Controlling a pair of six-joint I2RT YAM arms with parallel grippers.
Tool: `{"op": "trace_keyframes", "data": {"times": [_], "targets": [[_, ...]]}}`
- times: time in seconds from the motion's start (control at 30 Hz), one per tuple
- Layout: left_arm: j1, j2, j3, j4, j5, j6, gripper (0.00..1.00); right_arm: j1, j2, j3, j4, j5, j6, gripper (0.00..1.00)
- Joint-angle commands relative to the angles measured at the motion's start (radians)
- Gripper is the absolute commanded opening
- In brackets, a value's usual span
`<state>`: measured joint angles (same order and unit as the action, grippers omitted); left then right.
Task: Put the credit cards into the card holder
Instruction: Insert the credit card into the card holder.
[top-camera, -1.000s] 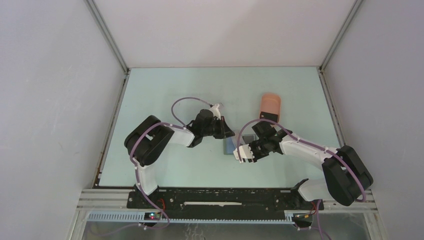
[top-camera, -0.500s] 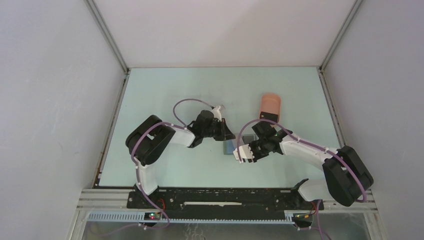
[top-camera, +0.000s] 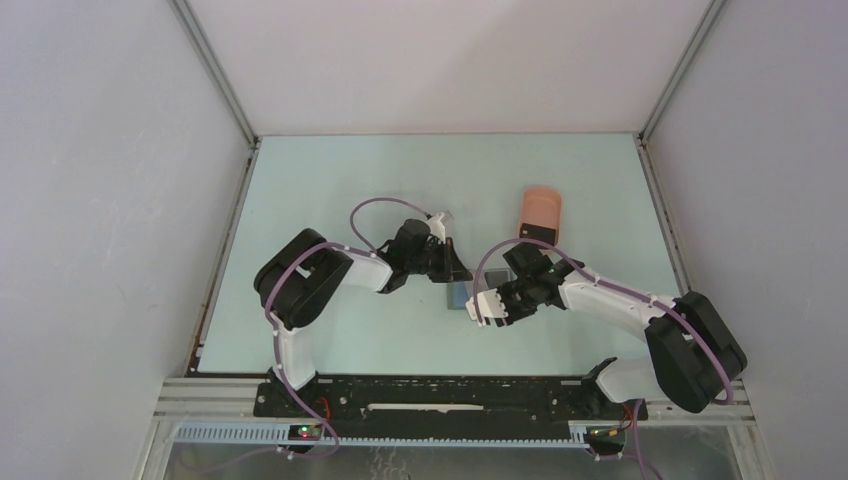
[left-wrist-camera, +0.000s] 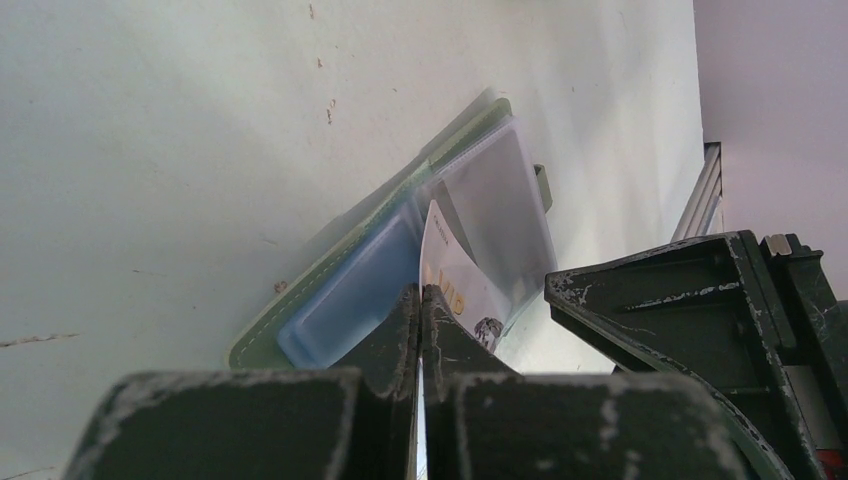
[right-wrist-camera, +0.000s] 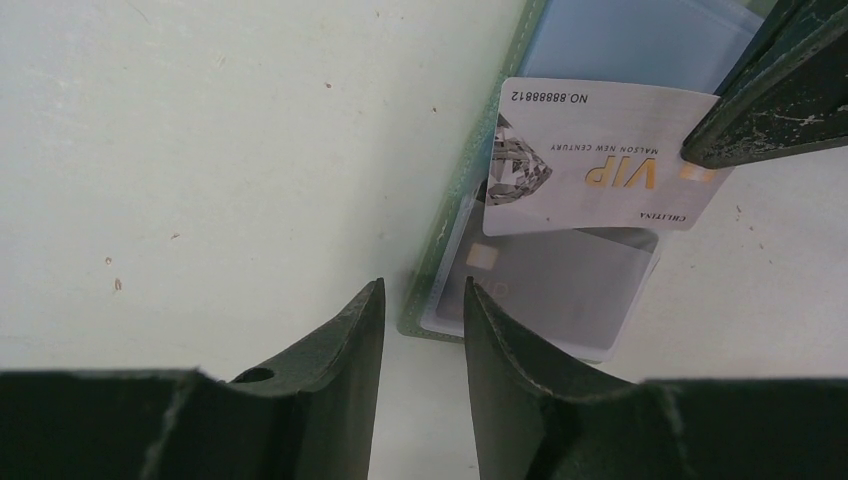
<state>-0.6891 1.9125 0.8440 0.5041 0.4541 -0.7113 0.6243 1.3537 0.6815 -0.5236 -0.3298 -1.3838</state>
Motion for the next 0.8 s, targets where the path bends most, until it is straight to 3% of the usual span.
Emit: {"op": "trace_keyframes", "data": {"times": [0.0,0.77], "targets": [[-0.008,0.009,0.03,-0.041,-0.006,0.018,0.0,0.009,-0.039,0.026,0.006,-0.001,0.011,0.44],[-0.007,-0.006,0.029,-0.049,-0.005,0.027,0.0,0.008,-0.104,0.026,-0.016,-0.048,0.011,0.55]]}}
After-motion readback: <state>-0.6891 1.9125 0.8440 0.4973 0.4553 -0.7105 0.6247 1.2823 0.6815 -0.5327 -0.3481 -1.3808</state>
